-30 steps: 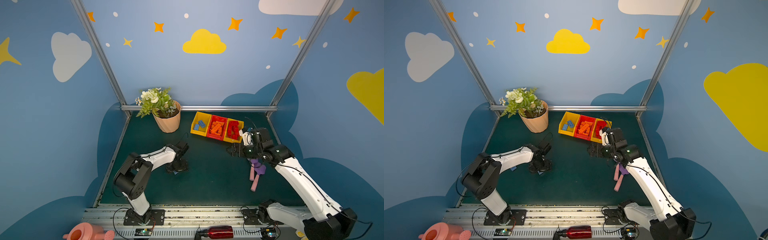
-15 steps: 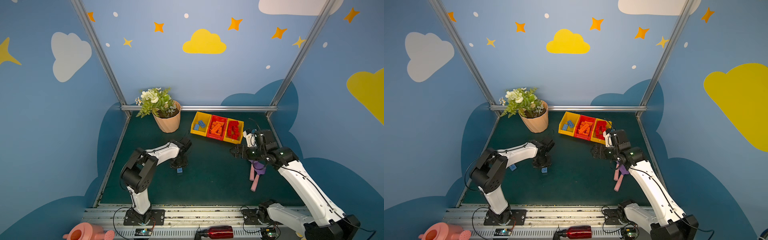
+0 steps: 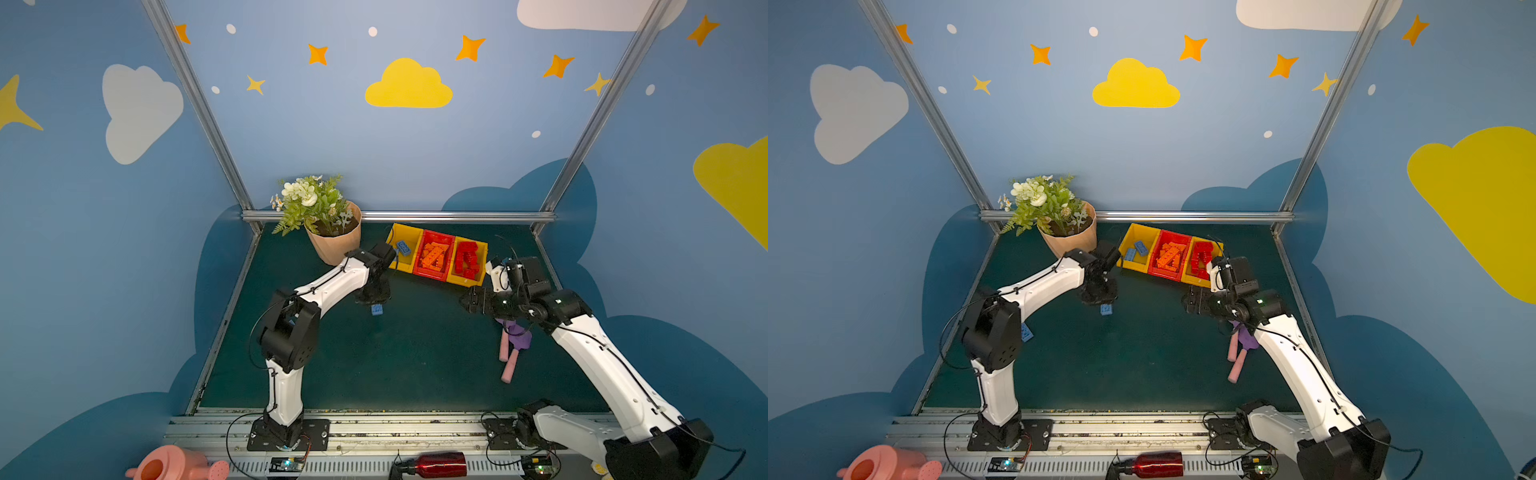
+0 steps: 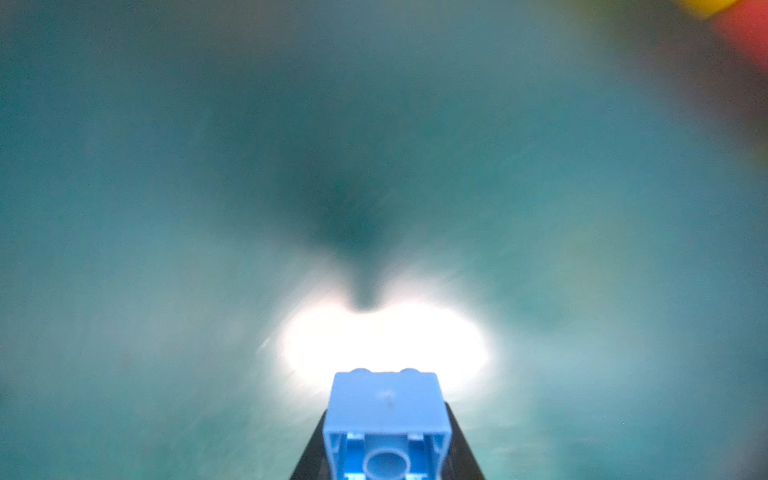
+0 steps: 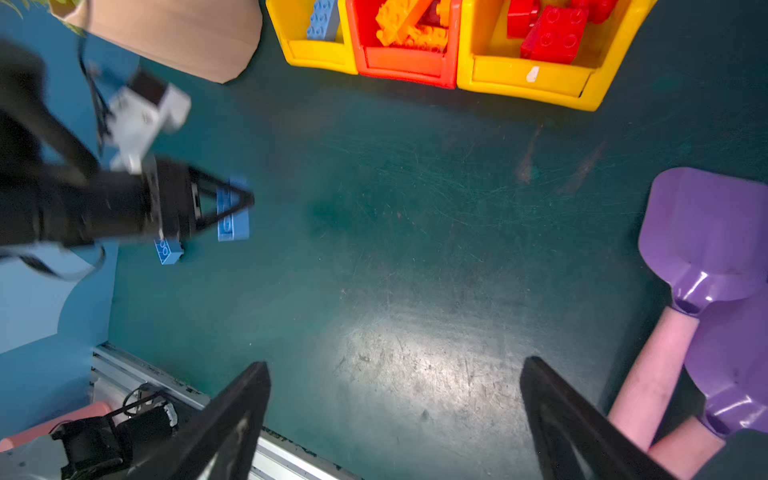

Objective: Sort the legos into containers by color
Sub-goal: 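Carry the blue brick into the yellow bin with the left gripper and release it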

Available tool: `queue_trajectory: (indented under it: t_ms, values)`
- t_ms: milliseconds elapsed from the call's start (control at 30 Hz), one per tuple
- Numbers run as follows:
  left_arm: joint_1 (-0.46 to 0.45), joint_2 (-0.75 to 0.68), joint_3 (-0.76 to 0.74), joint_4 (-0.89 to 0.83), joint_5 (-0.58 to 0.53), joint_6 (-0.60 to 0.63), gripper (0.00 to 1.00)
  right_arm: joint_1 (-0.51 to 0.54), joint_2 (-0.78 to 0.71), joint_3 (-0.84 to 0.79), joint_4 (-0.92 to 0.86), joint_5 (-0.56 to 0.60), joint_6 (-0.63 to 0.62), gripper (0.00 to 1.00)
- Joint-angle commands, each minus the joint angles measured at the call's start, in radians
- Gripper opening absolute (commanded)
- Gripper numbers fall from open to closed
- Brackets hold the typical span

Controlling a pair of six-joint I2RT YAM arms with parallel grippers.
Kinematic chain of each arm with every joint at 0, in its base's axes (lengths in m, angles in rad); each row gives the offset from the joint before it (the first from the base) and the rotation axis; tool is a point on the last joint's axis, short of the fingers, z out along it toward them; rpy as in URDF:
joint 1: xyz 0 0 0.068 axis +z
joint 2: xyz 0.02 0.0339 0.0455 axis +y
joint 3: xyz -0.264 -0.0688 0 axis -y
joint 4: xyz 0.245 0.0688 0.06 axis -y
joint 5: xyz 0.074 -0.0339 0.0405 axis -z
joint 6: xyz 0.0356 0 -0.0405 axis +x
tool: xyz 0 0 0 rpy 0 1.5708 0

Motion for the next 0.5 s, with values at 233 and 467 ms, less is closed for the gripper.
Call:
queue_trajectory:
  t_ms: [233, 467]
  values:
    - [0.118, 0.579, 0.998, -0.162, 0.123, 0.25, 0.1, -0.043, -0.111, 0.015, -0.091, 0.086, 0.013, 0.92]
    - [0.17, 0.56, 0.797, 0.324, 0.234, 0.105, 0.14, -0.088, -0.121, 0.033, -0.172, 0.1, 0.013, 0.92]
